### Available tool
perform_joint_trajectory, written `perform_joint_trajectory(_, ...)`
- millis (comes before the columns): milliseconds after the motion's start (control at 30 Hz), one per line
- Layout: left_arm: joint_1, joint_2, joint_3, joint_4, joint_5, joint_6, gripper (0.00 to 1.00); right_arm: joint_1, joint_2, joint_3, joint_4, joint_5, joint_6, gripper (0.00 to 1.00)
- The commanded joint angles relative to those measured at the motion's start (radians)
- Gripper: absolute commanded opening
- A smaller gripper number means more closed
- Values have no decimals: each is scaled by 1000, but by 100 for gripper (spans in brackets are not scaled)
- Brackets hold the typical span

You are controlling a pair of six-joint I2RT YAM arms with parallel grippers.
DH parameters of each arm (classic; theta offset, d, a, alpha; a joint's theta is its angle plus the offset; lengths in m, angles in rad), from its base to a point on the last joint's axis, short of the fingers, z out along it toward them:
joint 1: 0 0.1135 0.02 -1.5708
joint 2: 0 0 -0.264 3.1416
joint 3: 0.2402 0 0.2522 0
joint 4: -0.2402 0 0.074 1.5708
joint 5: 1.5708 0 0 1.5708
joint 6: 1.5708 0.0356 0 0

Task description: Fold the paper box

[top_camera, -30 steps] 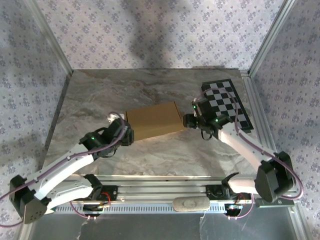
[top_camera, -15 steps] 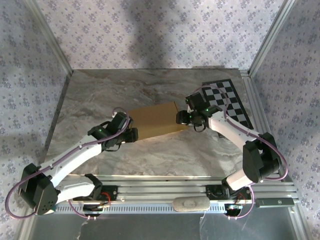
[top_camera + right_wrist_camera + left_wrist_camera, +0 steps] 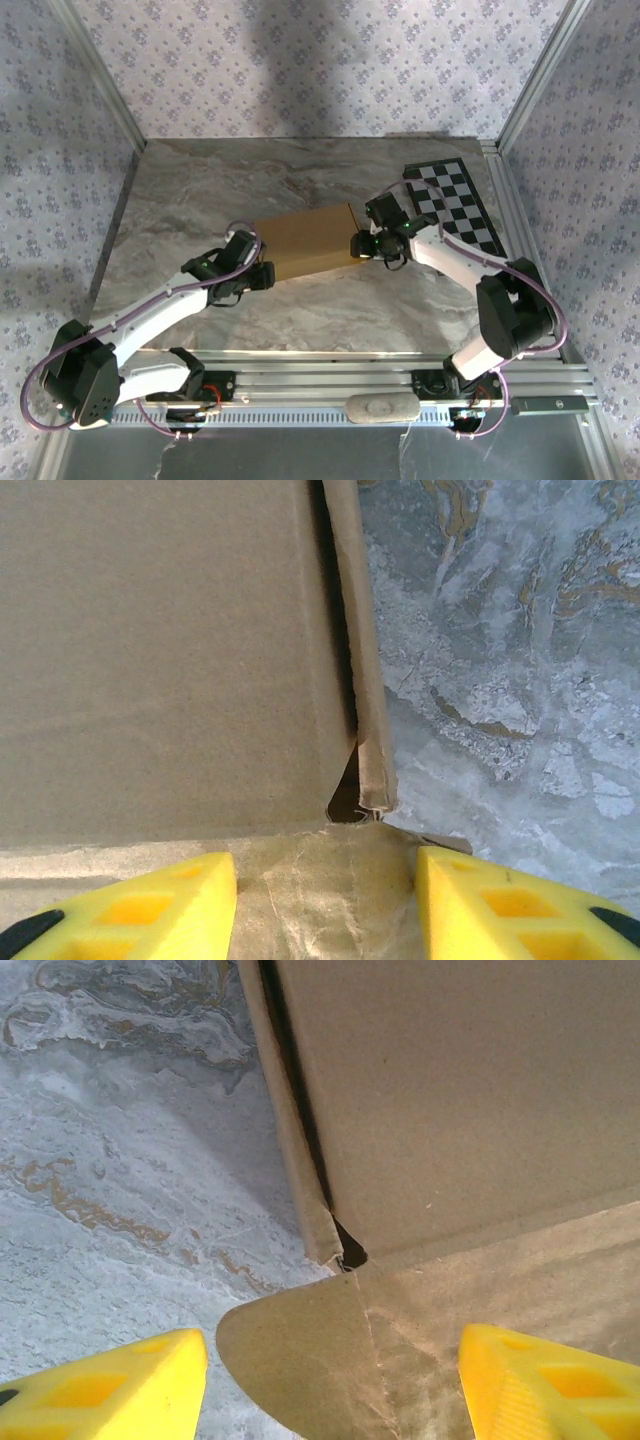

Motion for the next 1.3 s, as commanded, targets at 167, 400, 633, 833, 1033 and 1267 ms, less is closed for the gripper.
perform_joint_trajectory(167, 66, -1, 29, 39, -67, 49, 69, 28, 8, -14, -4, 71, 1, 50)
perform_joint_trajectory(400, 127, 118, 113, 64, -29, 104, 65, -14, -10, 81, -42, 84, -16, 52)
perform_joint_trajectory(633, 135, 243, 152, 93, -7, 128, 55, -53, 147, 158, -43, 35, -63, 47)
perform_joint_trajectory(833, 134, 307, 66, 174, 30, 101, 40, -37, 243, 126, -4, 5, -61, 42)
perform_joint_trajectory(1033, 136, 247, 56, 167, 8, 108, 36, -16, 158, 95, -1, 37, -49, 42)
perform_joint_trajectory(1267, 155, 132, 90, 78, 0, 139, 44, -63, 26, 27, 47, 1, -88, 48)
